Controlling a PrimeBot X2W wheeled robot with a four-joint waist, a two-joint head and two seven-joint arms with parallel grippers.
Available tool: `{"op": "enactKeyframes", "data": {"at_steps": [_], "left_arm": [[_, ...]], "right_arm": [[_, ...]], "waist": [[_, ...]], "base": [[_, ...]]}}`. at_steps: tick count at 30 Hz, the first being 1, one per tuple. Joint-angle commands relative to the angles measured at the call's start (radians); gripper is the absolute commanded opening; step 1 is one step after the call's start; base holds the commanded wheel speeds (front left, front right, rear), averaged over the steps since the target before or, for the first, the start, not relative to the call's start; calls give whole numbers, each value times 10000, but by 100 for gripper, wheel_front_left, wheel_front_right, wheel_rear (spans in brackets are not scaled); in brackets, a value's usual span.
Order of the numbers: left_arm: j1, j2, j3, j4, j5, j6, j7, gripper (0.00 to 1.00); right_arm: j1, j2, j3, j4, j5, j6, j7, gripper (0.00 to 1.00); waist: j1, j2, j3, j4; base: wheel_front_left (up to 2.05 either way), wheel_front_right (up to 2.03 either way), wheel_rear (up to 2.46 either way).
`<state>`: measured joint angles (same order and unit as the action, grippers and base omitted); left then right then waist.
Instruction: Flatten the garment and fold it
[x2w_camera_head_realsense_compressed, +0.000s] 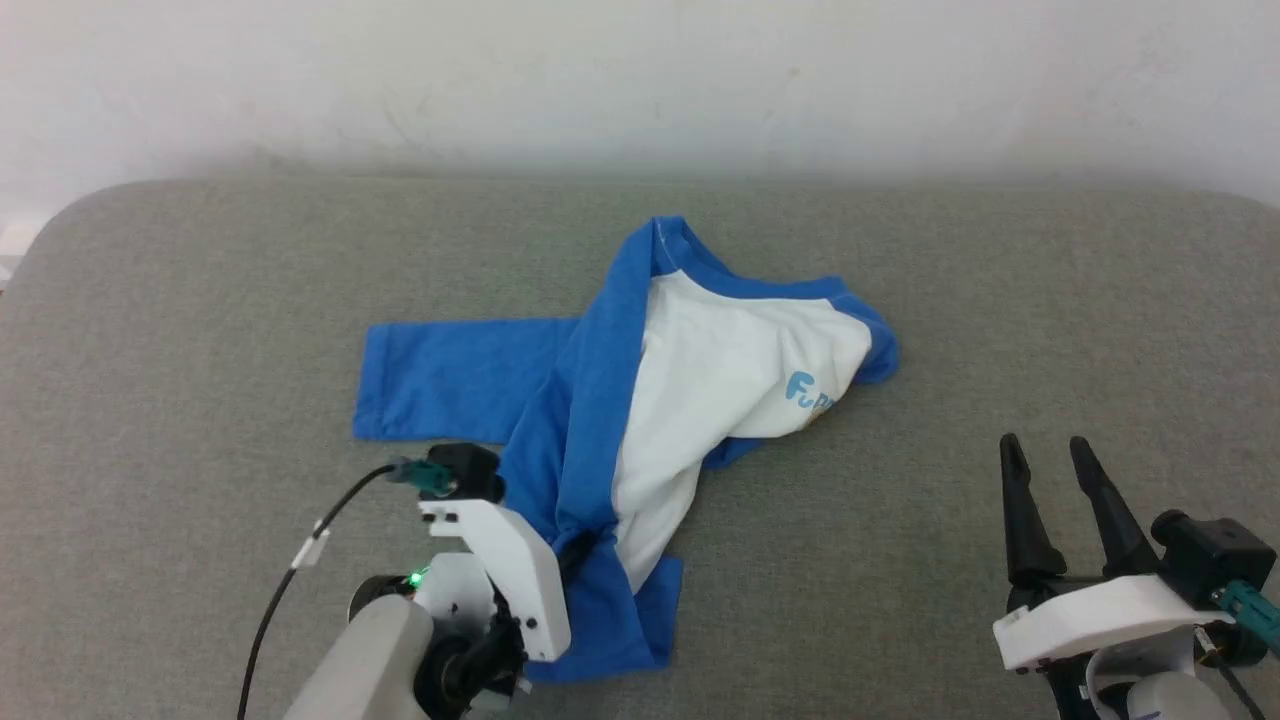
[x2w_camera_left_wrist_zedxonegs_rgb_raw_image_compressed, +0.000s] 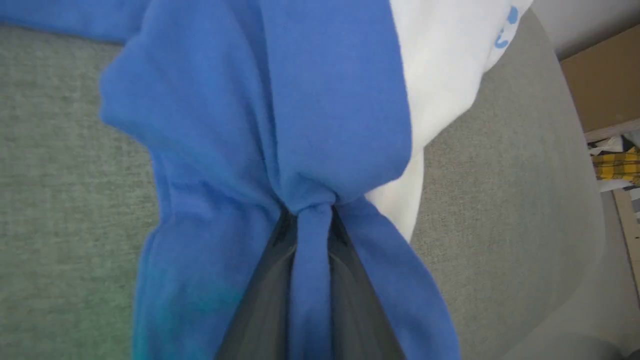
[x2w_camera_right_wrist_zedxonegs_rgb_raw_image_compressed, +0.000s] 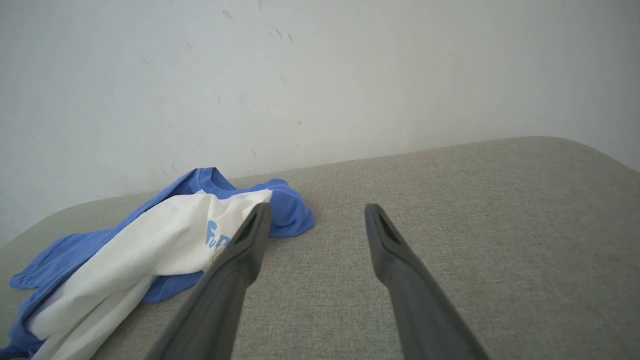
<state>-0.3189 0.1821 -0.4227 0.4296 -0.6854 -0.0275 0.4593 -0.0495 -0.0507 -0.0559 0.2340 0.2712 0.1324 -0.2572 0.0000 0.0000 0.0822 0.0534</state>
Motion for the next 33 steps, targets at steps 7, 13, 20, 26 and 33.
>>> {"op": "enactKeyframes", "data": {"at_steps": [7,13,20,26,33], "left_arm": [[211,-315,2226,-1962,-1593,266,-1691,100],[582,62,3583,-2952,-137,742,-5472,100],[1532,60,3444,-2769,2228,1187,-7186,100],[1963,-615,3675,-3192,3208,1128,-7207,100],[1670,-1087,3846,-3489,3574,856,-7209,100]], "right_arm": [[190,5,64,-16,-39,-17,-45,100],[128,5,61,62,-95,-17,-45,100],[26,5,86,556,-45,-17,101,100],[-837,5,-35,1013,-236,-17,1255,100],[-3393,5,-390,2159,-1531,-17,4132,100]], "waist": [[0,0,-178,185],[0,0,-303,79],[0,0,-295,126],[0,0,43,266],[0,0,928,622]], "base": [[0,0,0],[0,0,0],[0,0,0],[0,0,0],[0,0,0]]}}
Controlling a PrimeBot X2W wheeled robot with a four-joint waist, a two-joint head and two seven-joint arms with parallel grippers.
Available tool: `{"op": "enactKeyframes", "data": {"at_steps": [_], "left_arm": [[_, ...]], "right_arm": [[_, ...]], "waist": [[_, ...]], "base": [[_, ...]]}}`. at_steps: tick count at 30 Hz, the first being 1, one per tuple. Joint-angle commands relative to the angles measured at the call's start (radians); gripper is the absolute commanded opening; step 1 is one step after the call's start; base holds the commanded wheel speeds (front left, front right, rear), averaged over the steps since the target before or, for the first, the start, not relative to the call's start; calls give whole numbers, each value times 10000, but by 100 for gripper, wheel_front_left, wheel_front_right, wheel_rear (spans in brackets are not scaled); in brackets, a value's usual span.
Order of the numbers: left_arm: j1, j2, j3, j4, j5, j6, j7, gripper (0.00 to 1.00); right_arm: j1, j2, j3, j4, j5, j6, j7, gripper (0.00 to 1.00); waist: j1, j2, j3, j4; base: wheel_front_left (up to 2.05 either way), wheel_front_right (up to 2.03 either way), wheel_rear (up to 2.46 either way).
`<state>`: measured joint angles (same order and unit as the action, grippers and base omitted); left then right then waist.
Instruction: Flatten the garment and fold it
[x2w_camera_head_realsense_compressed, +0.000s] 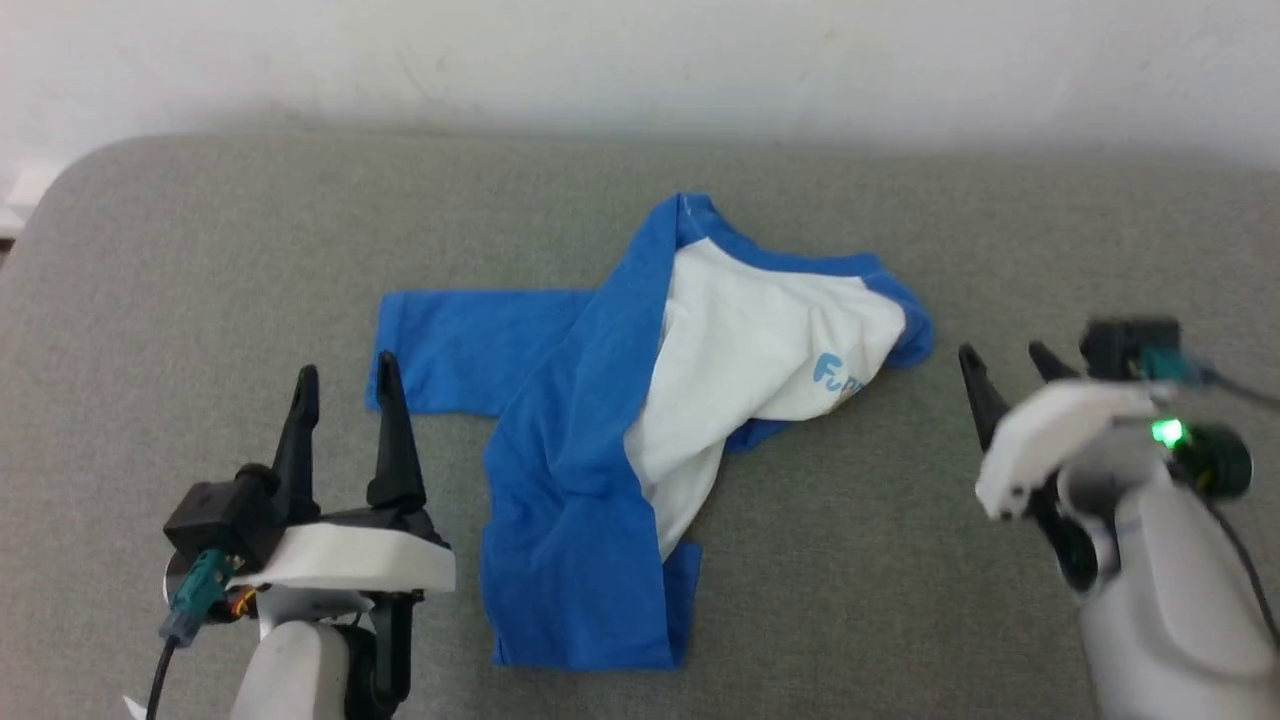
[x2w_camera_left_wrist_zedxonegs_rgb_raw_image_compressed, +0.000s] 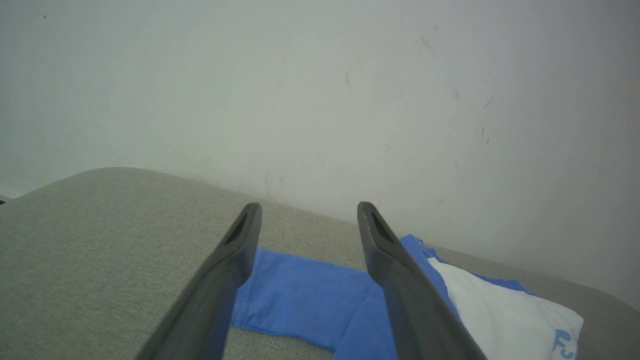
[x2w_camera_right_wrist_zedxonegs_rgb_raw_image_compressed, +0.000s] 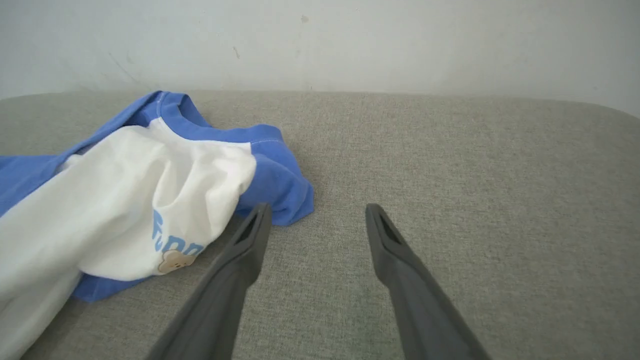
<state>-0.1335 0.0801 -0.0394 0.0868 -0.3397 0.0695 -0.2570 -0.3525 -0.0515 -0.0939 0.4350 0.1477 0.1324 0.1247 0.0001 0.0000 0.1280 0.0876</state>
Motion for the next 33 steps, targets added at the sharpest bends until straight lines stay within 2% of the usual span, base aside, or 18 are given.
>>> {"op": "enactKeyframes", "data": {"at_steps": [1,7,11,13,17,18,19,25,30,31,33], "left_arm": [[-274,-108,1,-83,136,-176,-46,100],[-868,-254,-134,-209,259,-501,-46,100],[-1121,-286,-262,-104,286,-609,-46,100],[-1218,-291,-336,-65,203,-606,-46,100],[-1284,-295,-472,-8,-40,-500,-47,100],[-1279,-295,-476,16,-62,-487,-47,100],[-1263,-296,-475,42,-81,-482,-47,100],[-1099,-297,-461,164,-205,-501,-47,100],[-839,-297,-440,220,-290,-503,-47,100],[-839,-297,-440,220,-290,-503,-47,100],[-719,-297,-421,251,-315,-494,-47,100]], "right_arm": [[-786,13,-43,357,-649,-17,749,100],[-2786,-214,-6,1800,-2348,-17,2703,100],[-3394,-251,440,2788,-2676,-17,3428,100],[-3527,-259,687,3206,-2669,-17,3639,100],[-3614,-305,984,3712,-2503,-17,3401,100],[-3610,-318,1043,3817,-2430,-17,3305,33],[-3609,-331,1109,3887,-2316,-17,3153,0],[-3113,-599,977,3432,-1016,-17,1851,0],[-1558,-995,245,1596,52,-17,1180,0],[-1558,-995,245,1596,52,-17,1180,0],[-616,-971,-389,612,290,-17,1223,0]], "waist": [[-1,0,619,356],[-1,0,1432,947],[-1,0,1734,1220],[-1,0,1802,1313],[-1,0,1796,1365],[-1,0,1755,1344],[-1,0,1703,1311],[-1,0,1208,1013],[-1,0,697,637],[-1,0,697,637],[-1,0,518,485]], "base": [[0,0,0],[0,0,0],[0,0,0],[0,0,0],[0,0,0],[0,0,0],[0,0,0],[0,0,0],[0,0,0],[0,0,0],[0,0,0]]}}
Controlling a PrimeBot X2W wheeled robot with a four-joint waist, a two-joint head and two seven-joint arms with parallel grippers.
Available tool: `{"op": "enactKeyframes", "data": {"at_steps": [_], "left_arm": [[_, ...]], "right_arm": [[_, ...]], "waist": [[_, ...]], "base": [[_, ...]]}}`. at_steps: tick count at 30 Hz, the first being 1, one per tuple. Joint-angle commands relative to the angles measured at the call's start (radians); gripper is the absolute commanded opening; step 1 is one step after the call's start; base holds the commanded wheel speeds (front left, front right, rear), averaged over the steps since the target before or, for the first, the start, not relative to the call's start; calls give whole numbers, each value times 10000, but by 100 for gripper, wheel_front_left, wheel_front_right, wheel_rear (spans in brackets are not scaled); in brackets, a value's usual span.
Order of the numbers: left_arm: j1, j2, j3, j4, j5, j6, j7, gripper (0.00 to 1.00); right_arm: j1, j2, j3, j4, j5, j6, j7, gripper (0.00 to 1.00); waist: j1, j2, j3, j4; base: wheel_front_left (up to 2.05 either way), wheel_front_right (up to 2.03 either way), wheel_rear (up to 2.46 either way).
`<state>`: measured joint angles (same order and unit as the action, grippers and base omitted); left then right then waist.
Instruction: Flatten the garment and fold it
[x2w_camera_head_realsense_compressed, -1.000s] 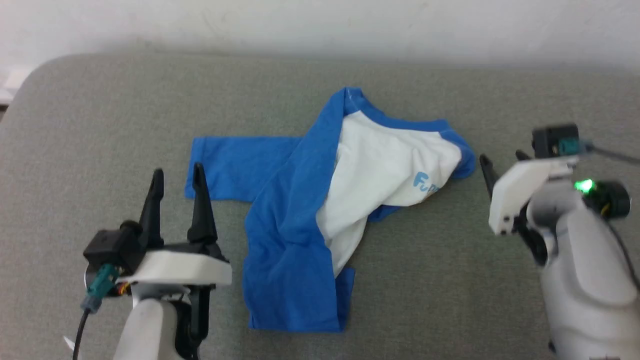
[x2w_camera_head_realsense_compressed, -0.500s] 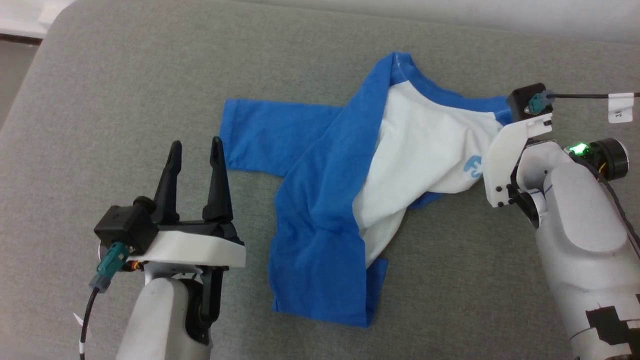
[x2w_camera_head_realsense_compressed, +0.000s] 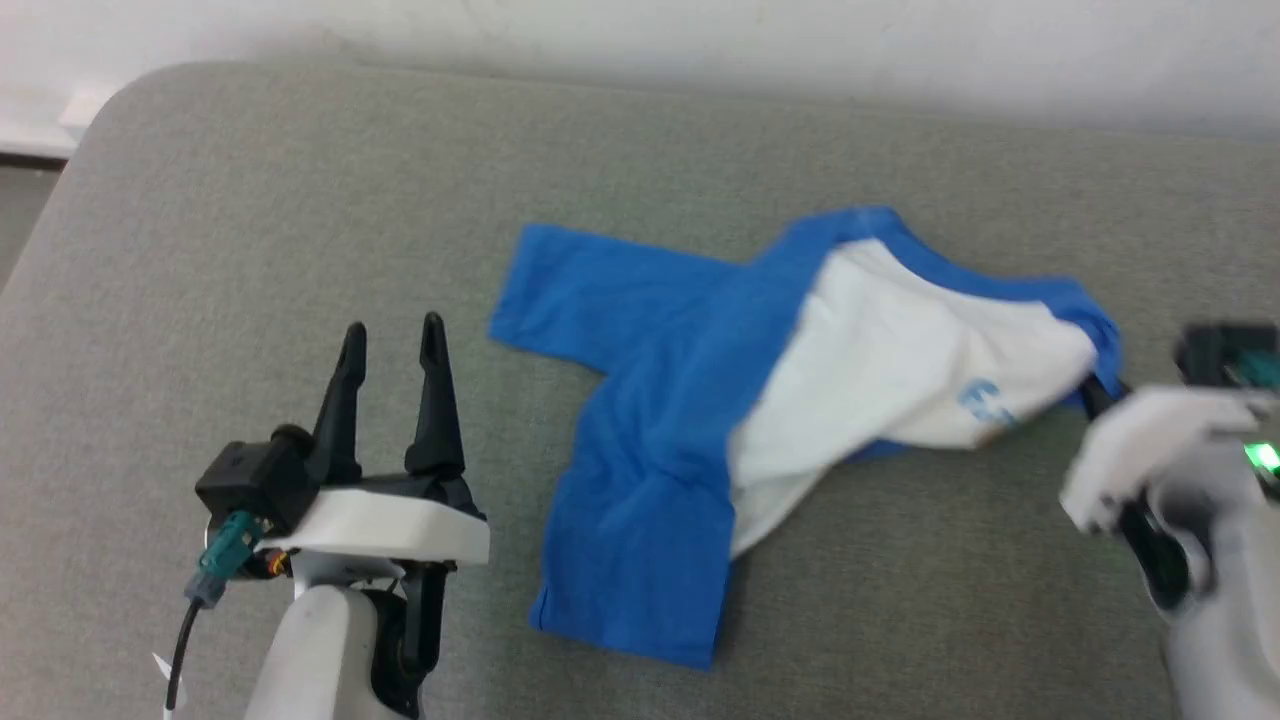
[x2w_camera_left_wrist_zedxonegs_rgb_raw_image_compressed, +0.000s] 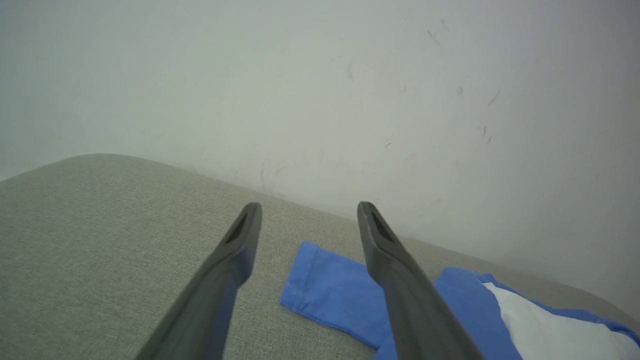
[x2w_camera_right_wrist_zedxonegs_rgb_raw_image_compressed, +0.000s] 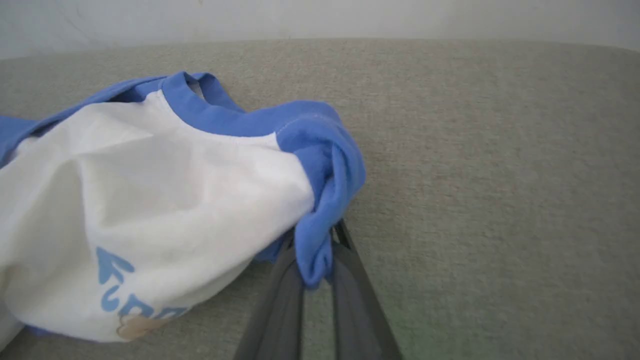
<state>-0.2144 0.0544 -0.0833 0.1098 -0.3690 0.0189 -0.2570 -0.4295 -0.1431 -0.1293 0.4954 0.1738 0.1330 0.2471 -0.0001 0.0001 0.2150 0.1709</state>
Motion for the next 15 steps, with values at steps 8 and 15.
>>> {"op": "enactKeyframes", "data": {"at_steps": [8,15], "left_arm": [[335,-41,4,237,26,-66,-47,100],[-169,-41,-625,726,-157,-472,320,100]], "right_arm": [[3231,844,-1837,-2763,276,-23,1037,29],[3394,924,-2383,-3424,893,-23,248,100]], "waist": [[1,-1,-826,-827],[1,-1,-1006,-1149]], "base": [[0,0,0],[0,0,0]]}}
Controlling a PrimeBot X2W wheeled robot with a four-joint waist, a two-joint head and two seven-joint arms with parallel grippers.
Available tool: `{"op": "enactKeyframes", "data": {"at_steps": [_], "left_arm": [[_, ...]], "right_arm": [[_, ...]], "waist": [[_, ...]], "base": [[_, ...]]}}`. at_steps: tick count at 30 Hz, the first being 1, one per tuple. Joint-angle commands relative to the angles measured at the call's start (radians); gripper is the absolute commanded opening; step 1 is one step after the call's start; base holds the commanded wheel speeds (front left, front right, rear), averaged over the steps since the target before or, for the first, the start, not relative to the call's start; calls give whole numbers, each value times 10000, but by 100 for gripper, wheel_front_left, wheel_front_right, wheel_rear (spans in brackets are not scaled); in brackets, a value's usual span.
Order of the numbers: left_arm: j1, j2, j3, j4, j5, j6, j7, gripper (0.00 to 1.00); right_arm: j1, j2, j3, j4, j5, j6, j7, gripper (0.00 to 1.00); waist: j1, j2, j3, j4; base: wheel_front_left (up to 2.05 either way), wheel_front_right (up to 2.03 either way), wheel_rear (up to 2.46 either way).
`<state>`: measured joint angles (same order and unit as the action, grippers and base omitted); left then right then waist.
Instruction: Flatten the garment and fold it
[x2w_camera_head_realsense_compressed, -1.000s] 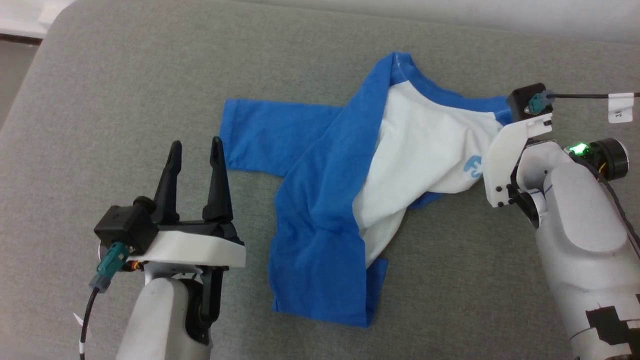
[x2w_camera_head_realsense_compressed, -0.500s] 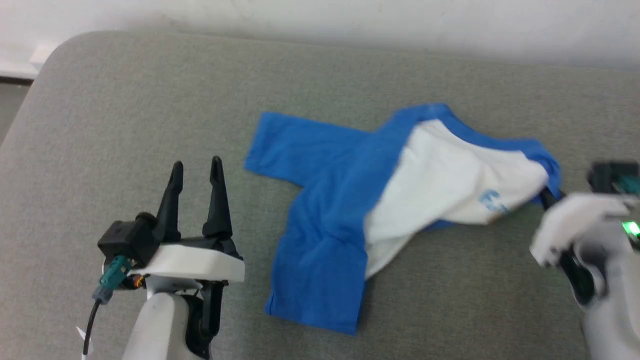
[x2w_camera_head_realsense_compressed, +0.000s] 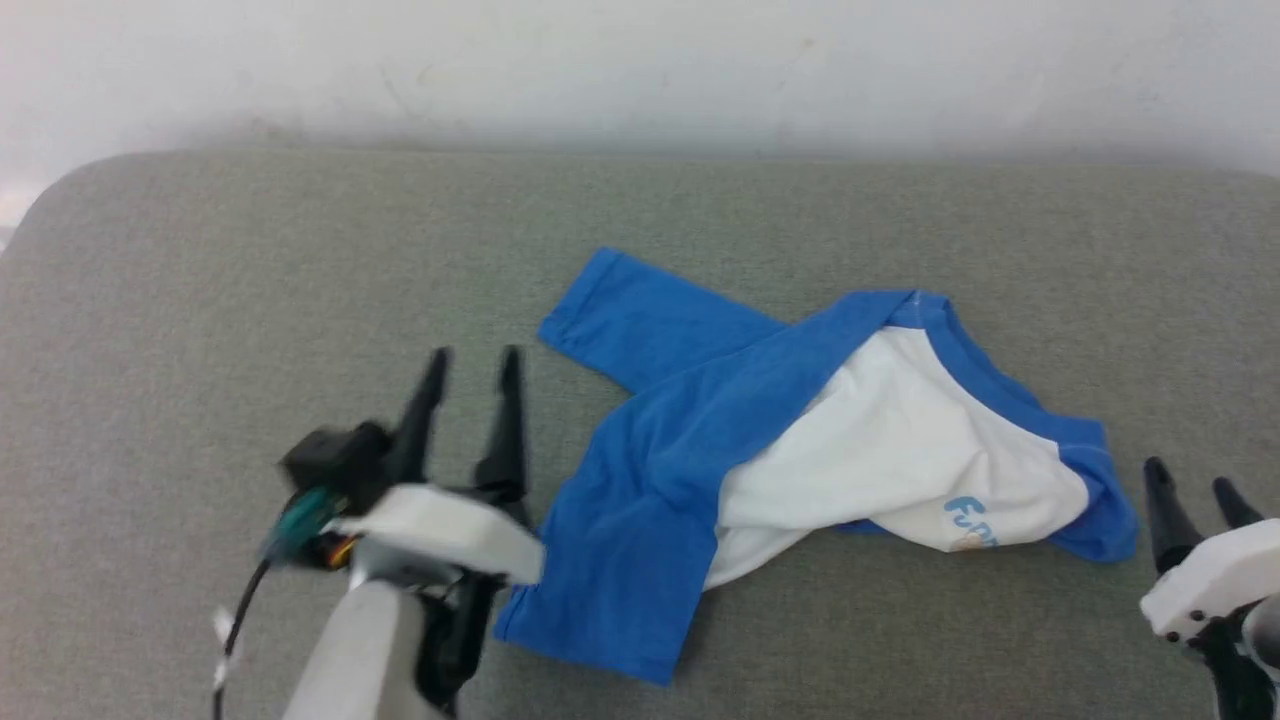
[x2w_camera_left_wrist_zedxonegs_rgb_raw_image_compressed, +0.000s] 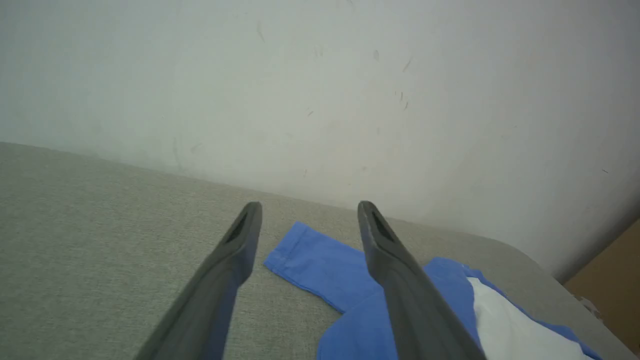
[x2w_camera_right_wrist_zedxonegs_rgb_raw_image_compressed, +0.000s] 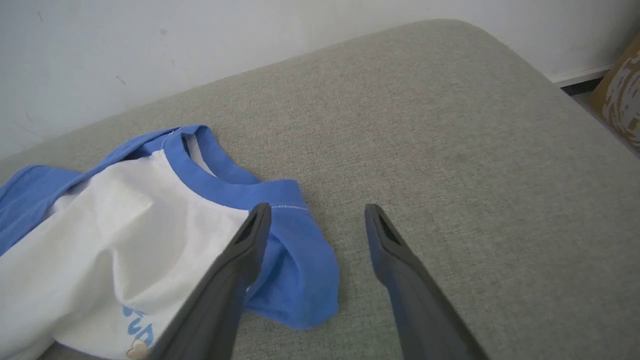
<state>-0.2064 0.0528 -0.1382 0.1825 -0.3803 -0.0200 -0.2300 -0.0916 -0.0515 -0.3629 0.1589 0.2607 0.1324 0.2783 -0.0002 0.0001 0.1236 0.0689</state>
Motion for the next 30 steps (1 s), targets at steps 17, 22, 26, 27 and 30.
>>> {"op": "enactKeyframes", "data": {"at_steps": [17,22,26,27,30], "left_arm": [[-1836,414,-3482,220,488,-598,7417,100],[-1636,552,-3504,317,388,-472,7893,96],[-1658,458,-3359,217,178,-422,7519,0],[-1680,416,-3317,190,95,-421,7397,0],[-1722,296,-3209,130,-239,-444,7123,0]], "right_arm": [[-30,12,-217,73,12,-17,-515,100],[-100,12,-233,153,24,-17,-609,100],[-207,12,-145,173,10,-17,-693,100],[-222,12,-101,182,10,-17,-698,100],[-250,12,-1,230,25,-17,-722,100]], "waist": [[2,-1,257,-890],[2,-1,370,-812],[2,-1,459,-686],[2,-1,477,-648],[2,-1,497,-547]], "base": [[0,0,0],[0,0,0],[0,0,0],[0,0,0],[0,0,0]]}}
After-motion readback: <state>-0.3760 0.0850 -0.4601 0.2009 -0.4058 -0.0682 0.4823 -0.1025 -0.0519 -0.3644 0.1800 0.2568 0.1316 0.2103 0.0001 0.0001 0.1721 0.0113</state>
